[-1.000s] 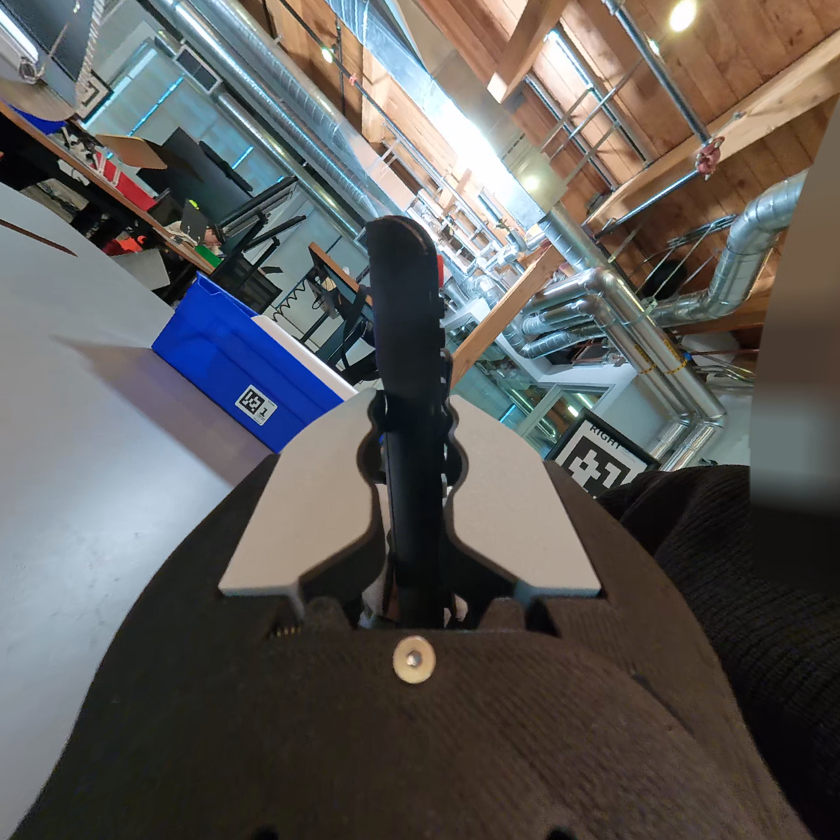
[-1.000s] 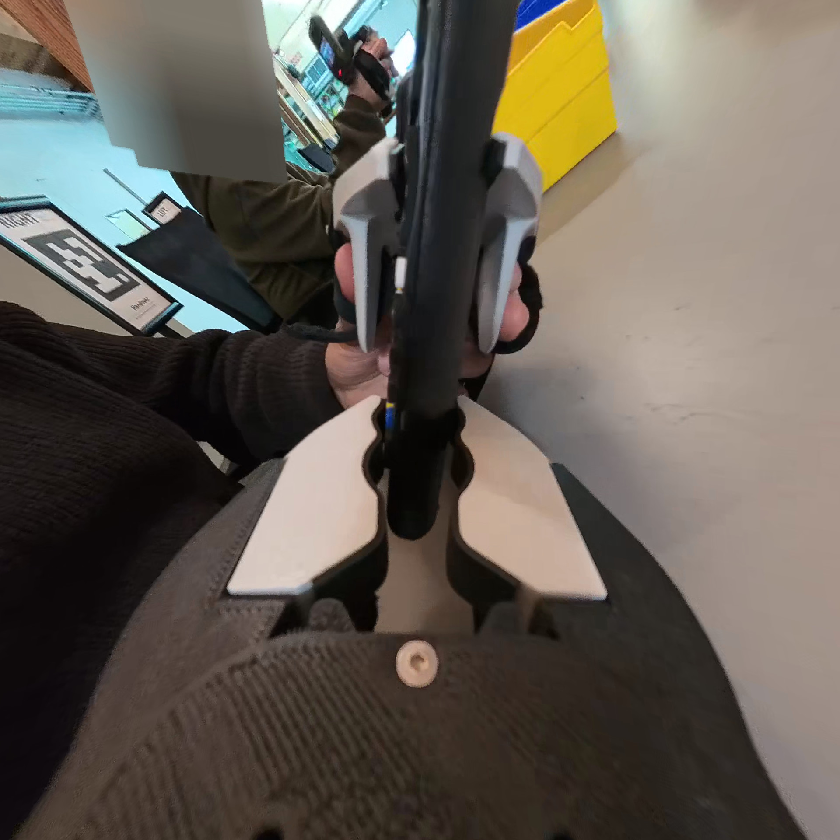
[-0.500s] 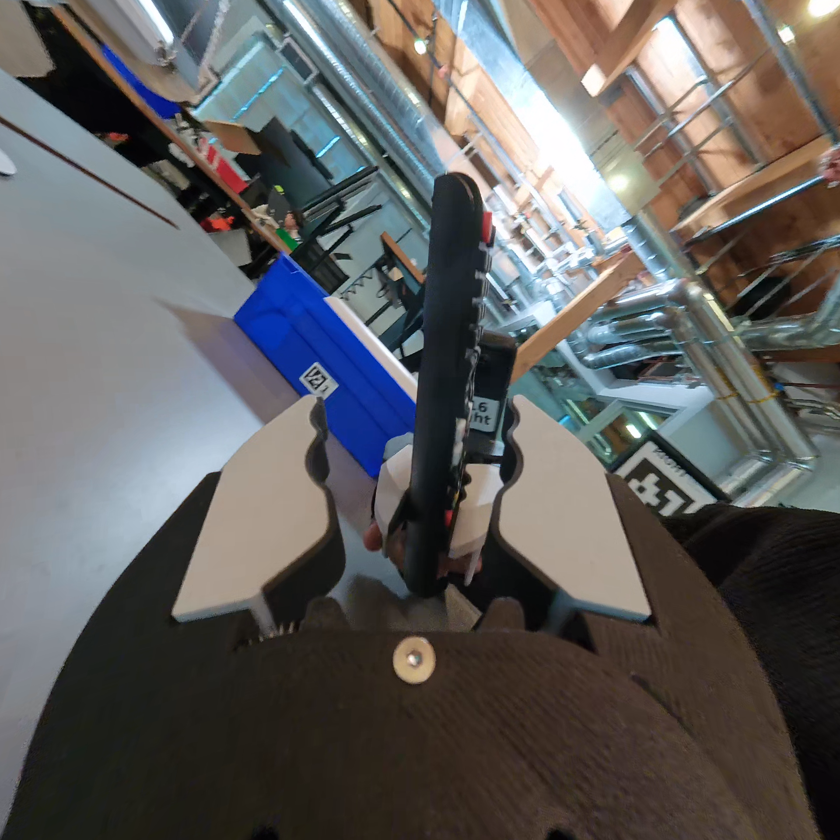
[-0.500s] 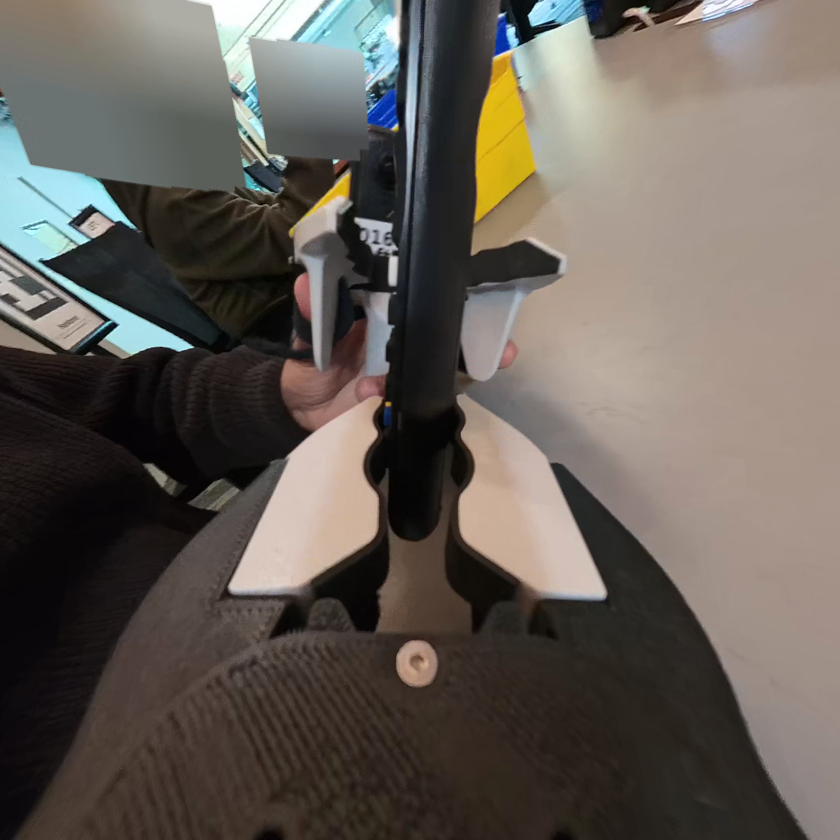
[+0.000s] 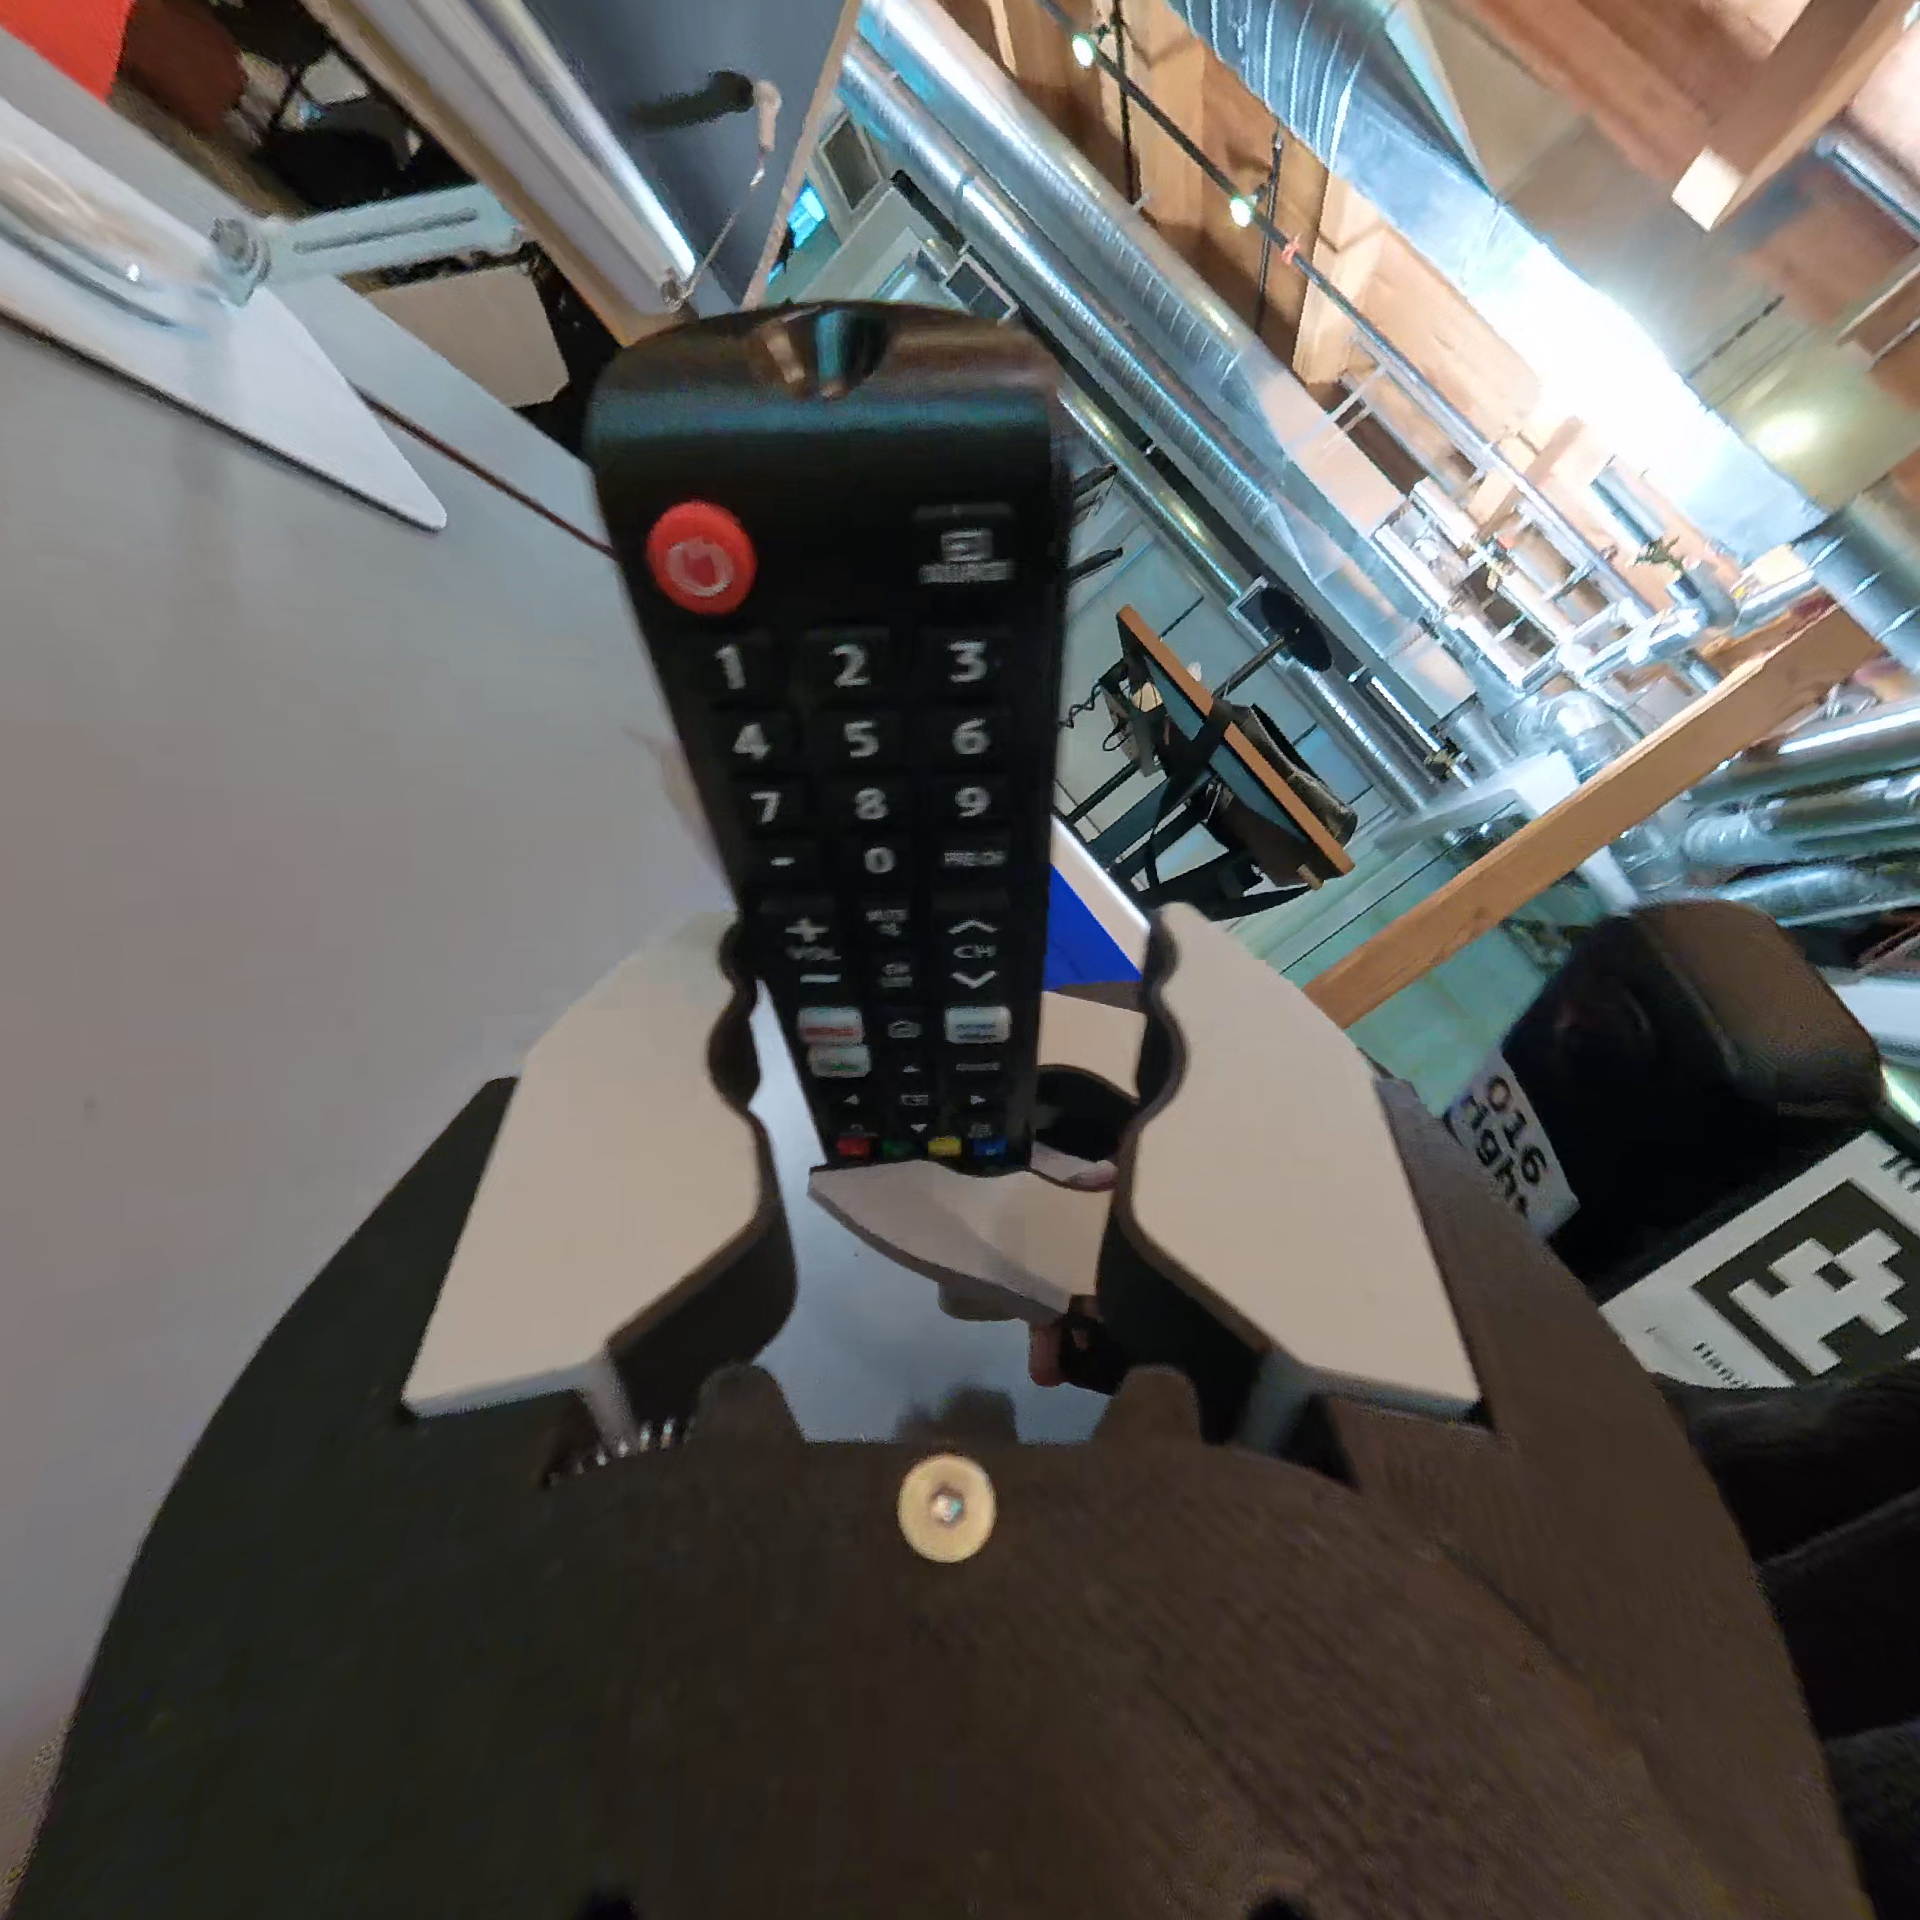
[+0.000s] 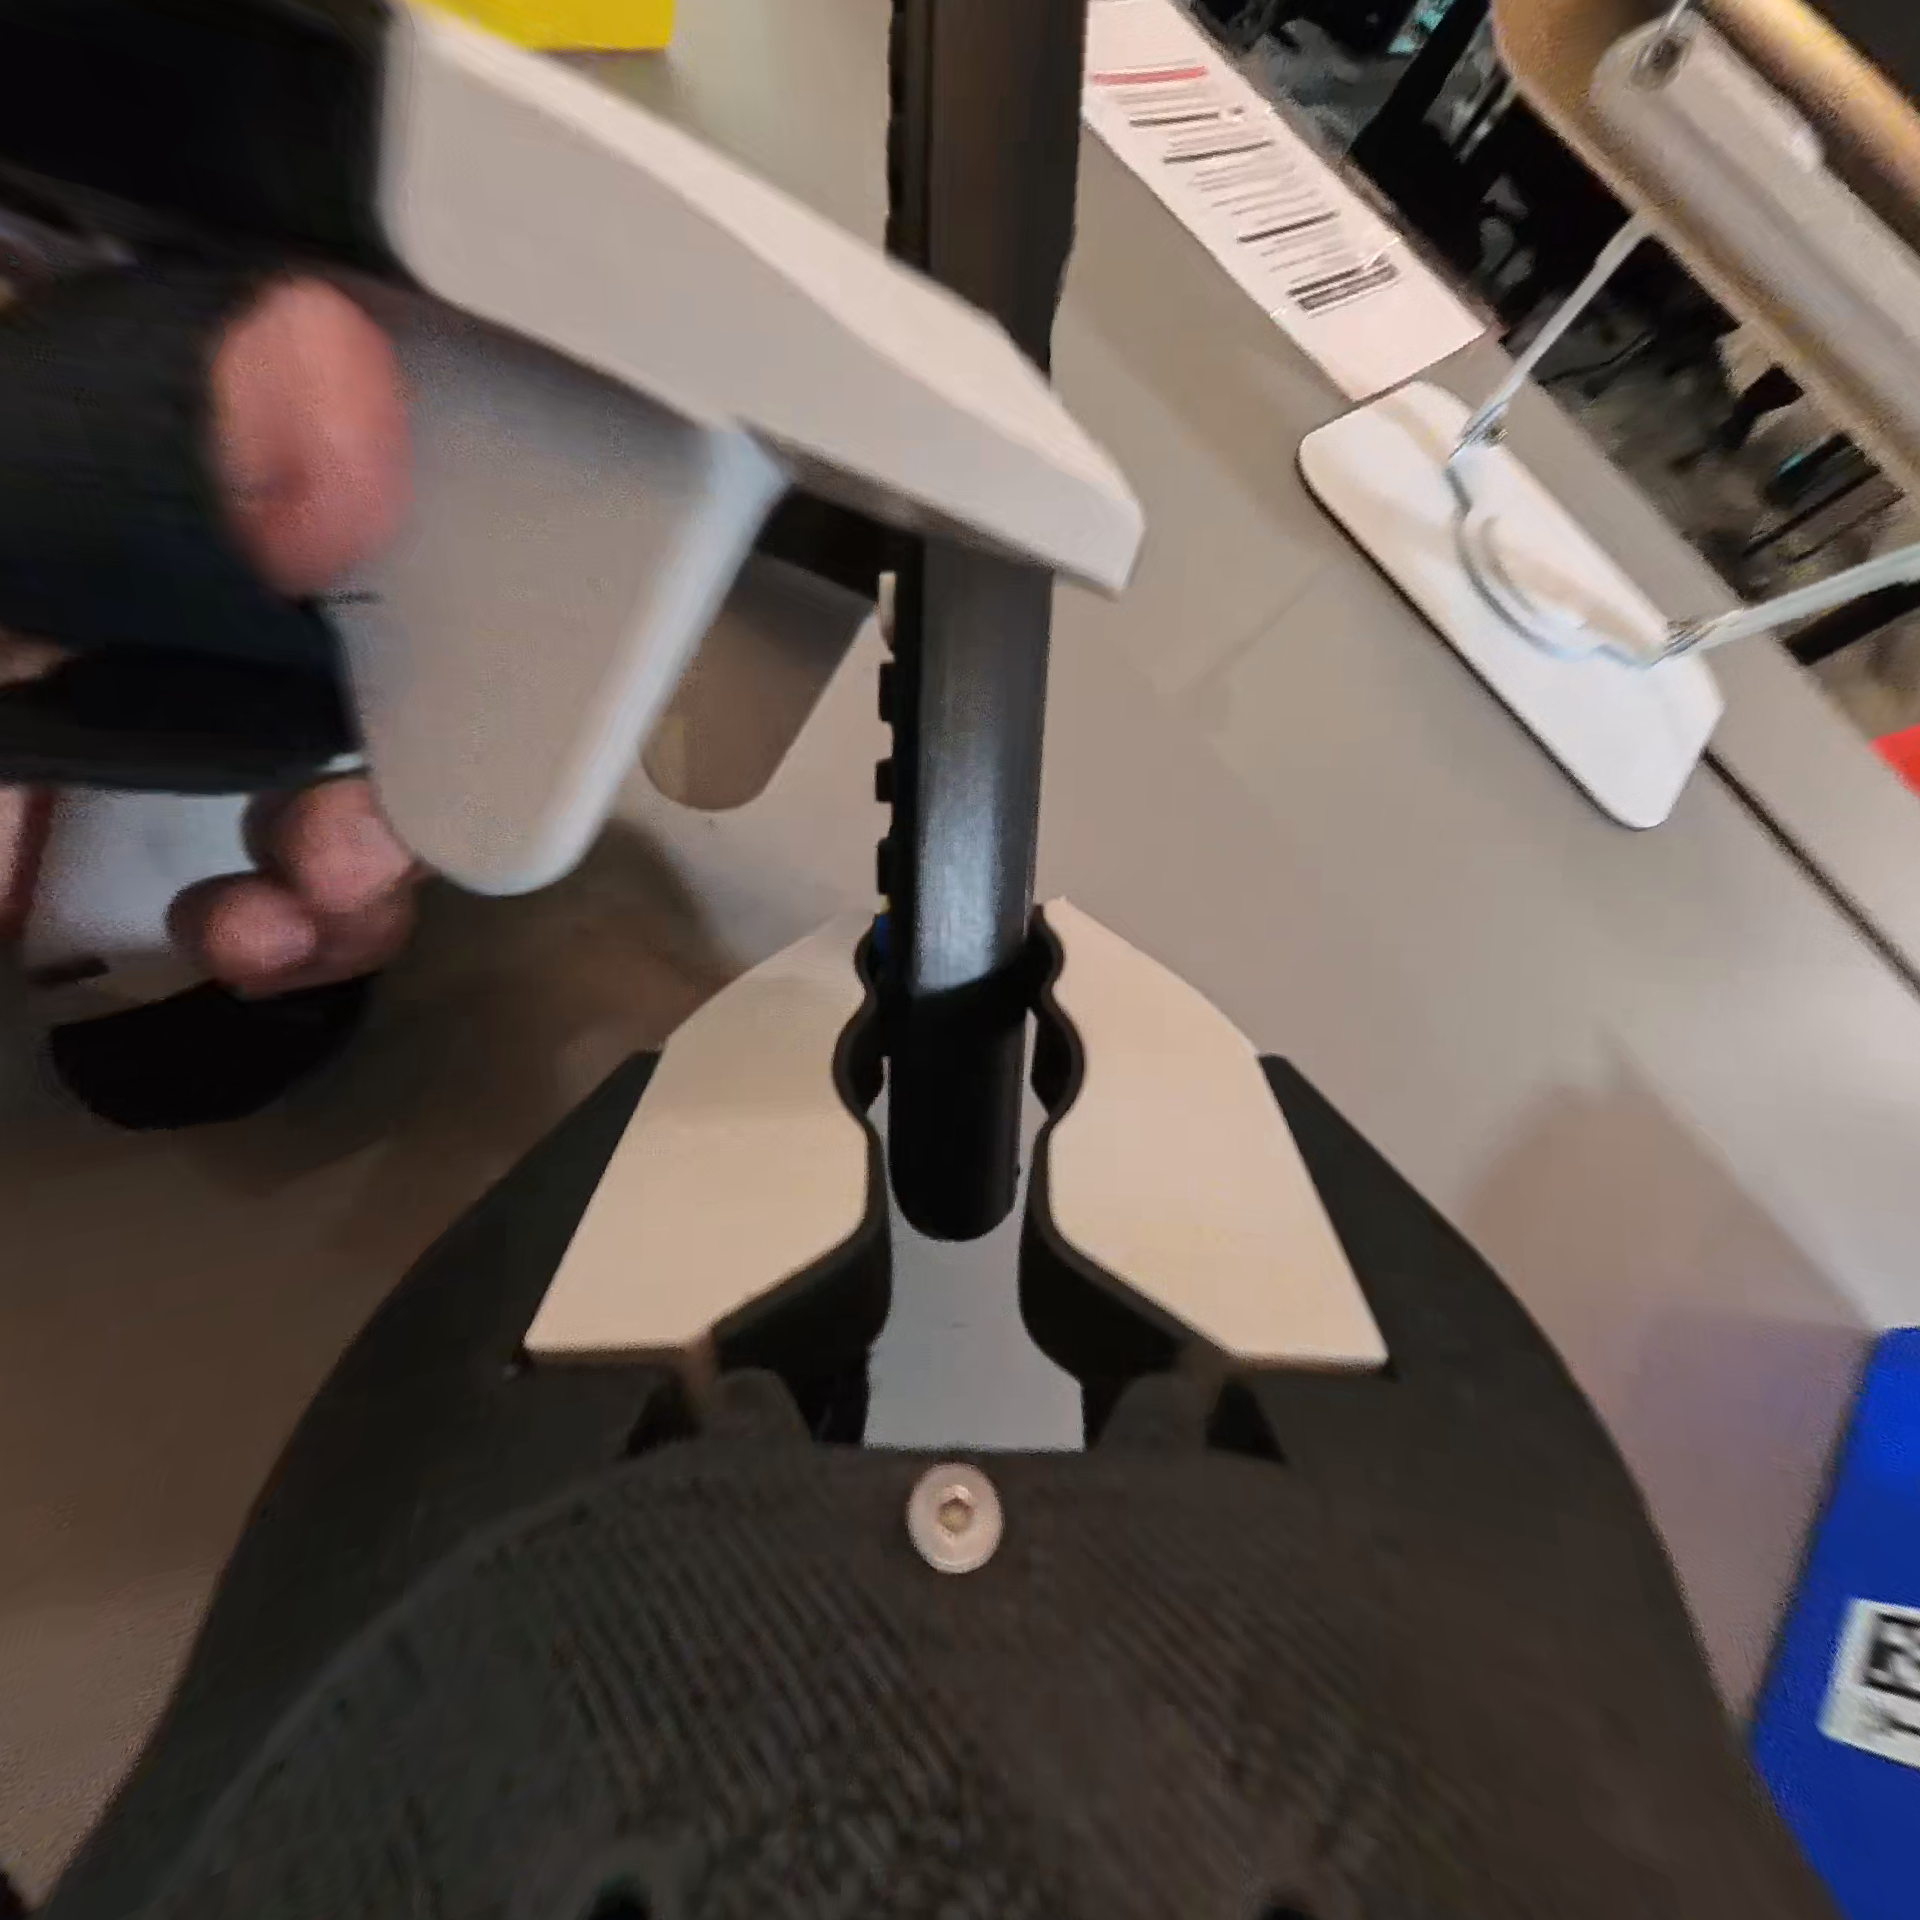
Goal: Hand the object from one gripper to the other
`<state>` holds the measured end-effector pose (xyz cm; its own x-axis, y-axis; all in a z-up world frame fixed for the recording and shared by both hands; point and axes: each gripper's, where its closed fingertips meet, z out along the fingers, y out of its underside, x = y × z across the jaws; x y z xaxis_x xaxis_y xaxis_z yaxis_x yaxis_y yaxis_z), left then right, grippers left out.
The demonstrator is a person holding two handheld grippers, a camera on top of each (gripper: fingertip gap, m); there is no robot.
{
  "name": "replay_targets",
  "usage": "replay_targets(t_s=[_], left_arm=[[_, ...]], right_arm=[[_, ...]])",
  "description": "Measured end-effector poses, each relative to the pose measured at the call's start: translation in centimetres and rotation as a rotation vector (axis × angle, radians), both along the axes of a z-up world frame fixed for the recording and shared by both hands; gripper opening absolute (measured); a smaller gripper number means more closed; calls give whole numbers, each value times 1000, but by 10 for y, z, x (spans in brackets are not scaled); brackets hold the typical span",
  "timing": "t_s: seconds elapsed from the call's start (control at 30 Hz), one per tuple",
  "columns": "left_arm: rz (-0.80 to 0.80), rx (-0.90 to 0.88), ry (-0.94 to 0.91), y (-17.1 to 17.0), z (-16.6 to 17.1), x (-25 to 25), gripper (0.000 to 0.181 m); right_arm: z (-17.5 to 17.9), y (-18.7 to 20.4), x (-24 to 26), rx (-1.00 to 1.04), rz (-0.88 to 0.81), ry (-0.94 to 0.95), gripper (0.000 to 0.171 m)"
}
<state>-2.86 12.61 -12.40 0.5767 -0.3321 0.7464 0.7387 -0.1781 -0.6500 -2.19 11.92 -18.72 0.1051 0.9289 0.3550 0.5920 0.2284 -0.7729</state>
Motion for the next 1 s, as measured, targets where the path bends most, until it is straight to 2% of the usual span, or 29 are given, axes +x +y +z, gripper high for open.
replay_targets(t_s=[0.03, 0.07, 0.17, 0.3, 0.4, 0.5, 0.6, 0.73, 0.87, 1.0], left_arm=[[-5, -16, -23, -1, -3, -2, 58], [-9, -11, -46, -1, -4, -4, 53], [-31, -12, -77, -2, -2, -3, 53], [-53, 10, -53, -2, 2, -2, 53], [-52, 32, -26, -2, 7, -8, 53], [-67, 59, -19, -2, 12, -15, 53], [-119, 115, -22, -4, 21, -20, 53], [-213, 184, 6, -8, 34, -18, 53], [-288, 251, 73, -15, 45, -11, 54], [-330, 243, 128, -16, 43, -6, 53]], right_arm=[[2, -1, 0, 29, -2, -1, 25], [3, -3, -1, 48, -3, 0, 25], [6, -5, -1, 32, 0, 21, 26], [7, -11, -2, -17, 45, 50, 44], [3, -20, -2, -70, 125, 39, 83], [10, -23, 3, -146, 191, 83, 97], [24, -18, 8, -243, 229, 165, 98], [28, 6, 15, -394, 174, 224, 94], [38, 3, 19, -672, 238, 308, 87], [53, -5, 22, -898, 307, 387, 81]])
